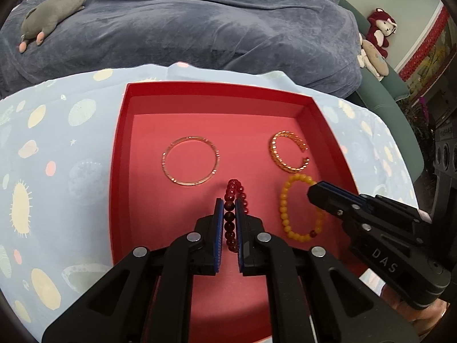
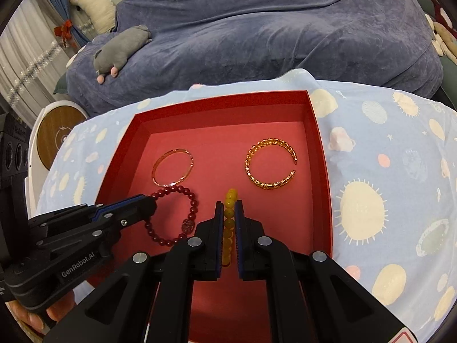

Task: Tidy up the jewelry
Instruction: 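Carry both bead bracelets into the red box and open both tools, then lift both open tools out of the box back toward the jewelry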

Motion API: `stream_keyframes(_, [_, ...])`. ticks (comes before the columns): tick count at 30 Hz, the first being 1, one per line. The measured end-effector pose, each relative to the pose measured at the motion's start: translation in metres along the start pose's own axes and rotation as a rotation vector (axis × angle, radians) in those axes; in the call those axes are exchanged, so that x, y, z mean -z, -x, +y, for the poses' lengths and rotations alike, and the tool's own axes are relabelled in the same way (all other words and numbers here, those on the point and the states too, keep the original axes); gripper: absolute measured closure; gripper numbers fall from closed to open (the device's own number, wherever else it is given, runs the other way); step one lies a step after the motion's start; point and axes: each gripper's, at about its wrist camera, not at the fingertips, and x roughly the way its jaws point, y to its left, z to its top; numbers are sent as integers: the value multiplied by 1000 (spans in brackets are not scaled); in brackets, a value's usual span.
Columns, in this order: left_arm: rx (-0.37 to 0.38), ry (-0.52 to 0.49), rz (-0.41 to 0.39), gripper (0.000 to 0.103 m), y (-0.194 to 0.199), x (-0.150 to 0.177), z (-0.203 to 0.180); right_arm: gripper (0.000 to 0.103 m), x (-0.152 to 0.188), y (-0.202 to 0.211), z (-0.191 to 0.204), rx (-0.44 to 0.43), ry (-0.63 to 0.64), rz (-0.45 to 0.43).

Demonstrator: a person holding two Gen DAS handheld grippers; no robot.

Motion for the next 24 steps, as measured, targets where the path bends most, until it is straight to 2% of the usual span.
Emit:
stream_keyframes(5, [-74,-7,-2,95,-5,5,11,96,0,-9,-7,41,4,6])
stream_keyframes(8, [-114,-5,-29,95,-2,7,12,95,2,-10,-9,73,-1,-4])
stream_keyframes(9, [-131,2,-41,92,0,7,12,90,3,-8,-10,83,-1,-12])
stream_keyframes(10, [-146,14,-49,87,2,7,13,81,3,-7,-10,96,0,-19])
stream_keyframes(11, [-154,26,-54,69,2,6,15,76,4,-4,-11,110,0,-31])
stream_keyframes(12, [-157,39,-65,60,5,6,16,66,5,0,-11,120,-1,-48])
stream_keyframes(24, [-176,0,-137,58,49,21,3,64,19,45,-8,123,-10,-104])
